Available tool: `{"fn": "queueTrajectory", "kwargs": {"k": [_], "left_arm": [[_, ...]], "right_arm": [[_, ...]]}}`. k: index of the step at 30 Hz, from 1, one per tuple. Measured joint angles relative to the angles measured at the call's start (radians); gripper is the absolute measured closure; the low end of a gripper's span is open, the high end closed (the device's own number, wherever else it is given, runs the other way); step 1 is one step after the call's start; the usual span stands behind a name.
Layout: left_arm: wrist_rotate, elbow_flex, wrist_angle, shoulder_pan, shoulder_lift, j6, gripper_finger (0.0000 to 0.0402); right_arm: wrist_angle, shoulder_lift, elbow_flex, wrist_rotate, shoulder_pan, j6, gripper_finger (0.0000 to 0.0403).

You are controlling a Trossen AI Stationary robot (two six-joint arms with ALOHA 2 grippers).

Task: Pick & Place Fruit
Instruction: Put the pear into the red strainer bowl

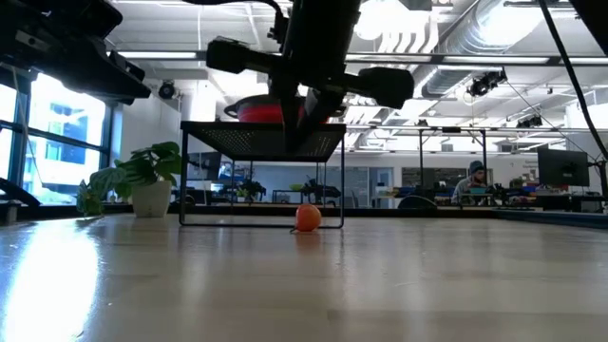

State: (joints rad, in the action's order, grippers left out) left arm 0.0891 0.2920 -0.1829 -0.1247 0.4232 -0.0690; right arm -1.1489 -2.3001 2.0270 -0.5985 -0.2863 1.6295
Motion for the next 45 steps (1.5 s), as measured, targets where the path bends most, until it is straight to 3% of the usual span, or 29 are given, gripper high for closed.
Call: {"fn": "queueTrajectory", "kwargs": {"k": [8,14,23,26,30,39,45], "left_arm": [[0.0,0.0,0.0,0.0,0.0,-0.001,0.0398],[0.0,0.0,0.0,0.0,0.0,-0.001,0.0398],[0.0,0.0,0.0,0.0,0.0,-0.001,0.0398],[0.0,0.0,0.0,0.0,0.0,-0.001,0.0398],[0.0,0.0,0.0,0.0,0.0,-0.001,0.0398],[0.001,0.0,0.0,0.0,0.0,-0.001,0.0398],[0.001,0.0,0.0,0.0,0.0,-0.001,0.0398]], "right_arm": [[-0.03,0.002,-0.081,-0.06,-0.007,0.082,0.0401],[0.093,0.001,-0.212,-0.155,-0.033,0.173,0.0401],[0.132,0.002,-0.224,-0.143,-0.024,0.097,0.0401],[0.139,0.002,-0.224,-0.088,-0.007,0.095,0.0392],[0.155,0.002,-0.224,-0.029,0.014,0.052,0.0347],[0.21,0.002,-0.224,-0.027,0.024,0.024,0.0187],[0.21,0.002,-0.224,-0.027,0.027,0.025,0.0138]]}}
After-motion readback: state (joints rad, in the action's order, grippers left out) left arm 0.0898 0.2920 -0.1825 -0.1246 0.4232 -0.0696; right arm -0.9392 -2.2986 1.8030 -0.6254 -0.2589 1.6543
